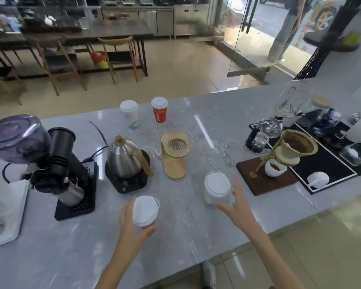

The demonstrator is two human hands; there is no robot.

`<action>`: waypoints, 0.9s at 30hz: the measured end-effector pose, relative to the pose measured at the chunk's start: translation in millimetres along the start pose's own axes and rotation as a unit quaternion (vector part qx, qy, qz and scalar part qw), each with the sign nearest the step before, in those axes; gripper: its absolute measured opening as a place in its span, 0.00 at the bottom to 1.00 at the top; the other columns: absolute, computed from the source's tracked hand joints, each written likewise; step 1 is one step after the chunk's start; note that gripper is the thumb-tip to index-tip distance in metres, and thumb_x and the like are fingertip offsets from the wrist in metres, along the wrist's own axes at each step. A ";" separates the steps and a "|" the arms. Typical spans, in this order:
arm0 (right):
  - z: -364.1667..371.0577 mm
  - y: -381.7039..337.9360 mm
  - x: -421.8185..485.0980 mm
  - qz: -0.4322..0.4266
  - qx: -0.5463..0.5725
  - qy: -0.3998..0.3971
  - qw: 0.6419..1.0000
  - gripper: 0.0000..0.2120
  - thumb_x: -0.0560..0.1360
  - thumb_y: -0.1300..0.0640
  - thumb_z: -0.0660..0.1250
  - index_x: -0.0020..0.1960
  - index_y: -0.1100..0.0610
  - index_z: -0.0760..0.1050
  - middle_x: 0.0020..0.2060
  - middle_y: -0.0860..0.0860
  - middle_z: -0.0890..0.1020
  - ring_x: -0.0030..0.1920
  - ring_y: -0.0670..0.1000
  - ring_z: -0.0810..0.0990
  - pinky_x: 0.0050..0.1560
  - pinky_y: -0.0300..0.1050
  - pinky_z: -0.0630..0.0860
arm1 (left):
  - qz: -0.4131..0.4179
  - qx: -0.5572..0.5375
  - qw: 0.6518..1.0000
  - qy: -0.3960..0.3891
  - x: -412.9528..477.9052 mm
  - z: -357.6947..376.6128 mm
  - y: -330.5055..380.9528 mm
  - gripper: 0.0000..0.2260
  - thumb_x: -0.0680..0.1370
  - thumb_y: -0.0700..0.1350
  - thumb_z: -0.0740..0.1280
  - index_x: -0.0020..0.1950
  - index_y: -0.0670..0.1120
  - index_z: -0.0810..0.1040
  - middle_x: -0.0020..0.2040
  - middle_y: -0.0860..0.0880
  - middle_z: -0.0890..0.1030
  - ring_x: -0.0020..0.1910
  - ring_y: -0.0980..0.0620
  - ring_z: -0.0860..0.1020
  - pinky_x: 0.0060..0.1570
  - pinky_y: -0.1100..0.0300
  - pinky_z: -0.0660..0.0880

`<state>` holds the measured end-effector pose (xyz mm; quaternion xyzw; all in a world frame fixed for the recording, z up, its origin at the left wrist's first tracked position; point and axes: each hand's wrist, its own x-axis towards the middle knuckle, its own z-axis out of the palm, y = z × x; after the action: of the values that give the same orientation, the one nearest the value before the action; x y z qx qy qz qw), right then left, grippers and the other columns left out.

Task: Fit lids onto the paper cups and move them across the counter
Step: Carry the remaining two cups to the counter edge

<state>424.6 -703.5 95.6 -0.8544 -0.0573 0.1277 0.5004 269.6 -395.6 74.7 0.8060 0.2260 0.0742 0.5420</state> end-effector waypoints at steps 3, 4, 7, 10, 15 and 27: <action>9.3 3.6 28.5 -0.077 -0.046 -0.012 0.996 0.50 0.69 0.56 0.79 0.76 0.38 0.48 0.74 0.42 0.59 0.71 0.42 0.59 0.70 0.41 0.57 | -0.032 -0.014 0.999 0.030 8.4 15.9 9.5 0.41 0.67 0.41 0.81 0.73 0.60 0.65 0.68 0.53 0.60 0.66 0.49 0.68 0.67 0.52 0.69; 11.8 6.0 34.6 -0.083 -0.055 -0.007 0.995 0.48 0.69 0.56 0.79 0.73 0.34 0.50 0.72 0.43 0.63 0.69 0.42 0.61 0.67 0.39 0.60 | -0.045 -0.018 0.998 0.050 9.3 21.3 10.3 0.40 0.67 0.41 0.81 0.72 0.61 0.66 0.66 0.55 0.60 0.64 0.49 0.69 0.64 0.53 0.71; 17.3 20.9 45.4 -0.084 -0.054 0.017 0.995 0.45 0.68 0.54 0.79 0.68 0.27 0.54 0.66 0.44 0.67 0.62 0.41 0.64 0.56 0.38 0.65 | -0.054 -0.025 0.990 0.126 7.9 37.8 9.5 0.39 0.66 0.40 0.82 0.70 0.61 0.67 0.66 0.52 0.62 0.62 0.48 0.69 0.60 0.52 0.72; 14.5 34.2 49.1 -0.106 -0.032 0.003 0.994 0.46 0.67 0.53 0.79 0.69 0.24 0.55 0.66 0.43 0.68 0.61 0.37 0.65 0.58 0.44 0.68 | -0.069 -0.042 0.979 0.188 11.6 49.9 11.5 0.36 0.63 0.36 0.83 0.65 0.55 0.73 0.64 0.47 0.67 0.61 0.43 0.72 0.58 0.47 0.75; -2.6 27.4 57.5 -0.117 0.020 -0.039 0.992 0.39 0.66 0.51 0.79 0.71 0.36 0.65 0.66 0.47 0.75 0.65 0.49 0.73 0.65 0.56 0.73 | -0.076 -0.020 0.970 0.229 5.6 55.9 30.8 0.37 0.63 0.38 0.83 0.69 0.48 0.73 0.61 0.50 0.70 0.58 0.48 0.75 0.49 0.63 0.74; -123.6 -151.9 126.3 -0.242 0.028 -0.054 0.968 0.40 0.60 0.37 0.77 0.68 0.25 0.64 0.60 0.30 0.74 0.59 0.34 0.74 0.47 0.23 0.73 | 0.161 -0.015 0.981 0.107 57.9 -24.0 244.4 0.26 0.69 0.48 0.79 0.63 0.66 0.76 0.61 0.64 0.80 0.59 0.67 0.78 0.51 0.69 0.77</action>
<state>584.6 -704.1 265.1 -0.7927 -0.2859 0.0503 0.5360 381.6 -425.6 298.9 0.8113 0.1486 0.2493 0.5075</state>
